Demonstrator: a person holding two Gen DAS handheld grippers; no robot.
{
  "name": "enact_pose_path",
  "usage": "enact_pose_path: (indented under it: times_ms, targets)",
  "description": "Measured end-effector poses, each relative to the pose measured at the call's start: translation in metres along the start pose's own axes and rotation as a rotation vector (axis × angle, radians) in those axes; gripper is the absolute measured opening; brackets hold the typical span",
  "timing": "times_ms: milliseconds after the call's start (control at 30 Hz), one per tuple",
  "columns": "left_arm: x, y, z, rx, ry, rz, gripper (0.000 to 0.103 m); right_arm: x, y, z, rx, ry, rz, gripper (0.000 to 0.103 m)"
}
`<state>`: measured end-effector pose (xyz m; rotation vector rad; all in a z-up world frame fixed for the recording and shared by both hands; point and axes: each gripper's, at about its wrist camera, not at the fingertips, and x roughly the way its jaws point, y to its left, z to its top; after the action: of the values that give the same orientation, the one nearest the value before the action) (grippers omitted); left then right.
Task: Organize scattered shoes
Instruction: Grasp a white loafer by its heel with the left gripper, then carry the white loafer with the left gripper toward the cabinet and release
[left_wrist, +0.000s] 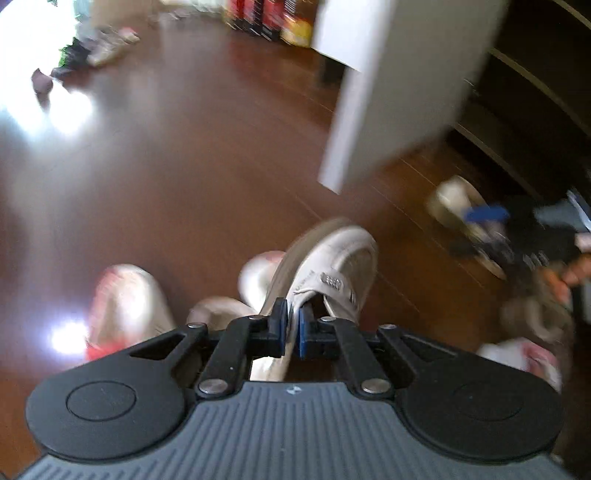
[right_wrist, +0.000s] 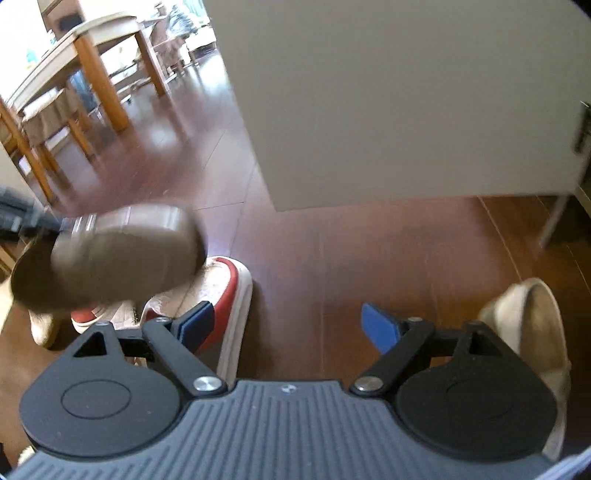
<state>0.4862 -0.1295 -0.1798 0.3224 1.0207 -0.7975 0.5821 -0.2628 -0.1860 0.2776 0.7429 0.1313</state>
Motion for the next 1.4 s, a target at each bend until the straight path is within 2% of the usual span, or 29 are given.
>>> enact_pose_path:
  times_ms: [67, 133, 200, 233, 267, 333, 400, 467, 533, 600, 667, 733, 833, 933, 1000, 1033, 1067, 1100, 1133, 1200, 1233, 1267, 1300, 1367, 1400]
  targets:
    - [-0.002, -0.026, 0.007, 0.06, -0.007, -0.005, 0.003, -0.02, -0.013, -0.008, 0.017, -0.014, -0.015, 0.085]
    - [0.005, -0.034, 0.016, 0.051, 0.013, -0.062, 0.0, -0.049, -0.032, -0.025, 0.059, -0.023, -0.033, 0.085]
    - [0.006, -0.053, 0.025, 0.093, -0.023, -0.103, 0.0, -0.065, -0.045, -0.04, 0.082, -0.017, -0.044, 0.085]
    - [-0.001, -0.075, 0.035, 0.164, -0.089, -0.133, 0.0, -0.072, -0.05, -0.048, 0.091, -0.016, -0.05, 0.085]
    - [-0.001, -0.084, 0.039, 0.18, -0.089, -0.137, 0.0, -0.076, -0.055, -0.056, 0.1, -0.005, -0.049, 0.085]
    - [0.015, -0.097, 0.049, 0.193, -0.038, -0.152, 0.0, -0.081, -0.064, -0.069, 0.116, 0.014, -0.046, 0.085]
    - [0.056, -0.116, 0.048, 0.236, 0.054, -0.081, 0.0, -0.075, -0.069, -0.086, 0.128, 0.051, -0.038, 0.085]
    - [0.066, -0.12, 0.043, 0.224, 0.084, -0.063, 0.0, -0.068, -0.063, -0.094, 0.059, 0.065, -0.03, 0.079]
    - [0.067, -0.121, 0.03, 0.184, 0.128, -0.089, 0.0, -0.063, -0.056, -0.099, 0.011, 0.089, -0.033, 0.072]
    - [0.065, -0.124, 0.016, 0.21, 0.173, -0.077, 0.0, -0.052, -0.055, -0.101, 0.068, 0.124, 0.026, 0.059]
    - [0.062, -0.124, 0.006, 0.228, 0.187, -0.073, 0.0, -0.045, -0.059, -0.1, 0.207, 0.136, 0.111, 0.058]
    - [0.06, -0.118, -0.002, 0.189, 0.2, -0.096, 0.0, -0.034, -0.056, -0.099, 0.317, 0.16, 0.207, 0.058]
    - [0.064, -0.113, -0.005, 0.135, 0.235, -0.115, 0.0, 0.0, -0.042, -0.096, 0.384, 0.242, 0.245, 0.058]
    - [0.071, -0.106, -0.009, 0.113, 0.256, -0.121, 0.0, 0.028, -0.022, -0.098, 0.282, 0.336, 0.193, 0.057]
    - [0.076, -0.101, -0.02, 0.051, 0.282, -0.155, 0.001, 0.025, -0.008, -0.096, 0.142, 0.302, 0.16, 0.057]
    - [0.078, -0.101, -0.02, 0.043, 0.285, -0.156, 0.011, 0.022, -0.006, -0.095, 0.111, 0.291, 0.147, 0.057]
    - [0.085, -0.103, -0.027, 0.012, 0.296, -0.16, 0.034, 0.02, -0.005, -0.092, 0.05, 0.275, 0.11, 0.057]
    - [0.088, -0.103, -0.029, -0.001, 0.301, -0.159, 0.042, 0.02, -0.005, -0.09, 0.006, 0.262, 0.093, 0.057]
    - [0.094, -0.107, -0.036, -0.044, 0.307, -0.156, 0.046, 0.019, -0.005, -0.088, -0.037, 0.25, 0.077, 0.057]
    - [0.105, -0.114, -0.049, -0.136, 0.317, -0.155, 0.046, 0.021, 0.002, -0.081, -0.262, 0.206, 0.059, 0.057]
    - [0.105, -0.114, -0.051, -0.143, 0.317, -0.156, 0.046, 0.021, 0.006, -0.079, -0.341, 0.192, 0.061, 0.057]
    - [0.107, -0.116, -0.054, -0.165, 0.314, -0.158, 0.047, 0.025, 0.014, -0.079, -0.53, 0.165, 0.068, 0.056]
    - [0.11, -0.119, -0.058, -0.187, 0.311, -0.16, 0.047, 0.027, 0.02, -0.08, -0.663, 0.153, 0.082, 0.05]
    - [0.117, -0.124, -0.066, -0.212, 0.319, -0.134, 0.048, 0.038, 0.028, -0.077, -0.83, 0.159, 0.149, 0.044]
    - [0.116, -0.124, -0.068, -0.227, 0.297, -0.13, 0.048, 0.043, 0.031, -0.08, -0.879, 0.169, 0.184, 0.041]
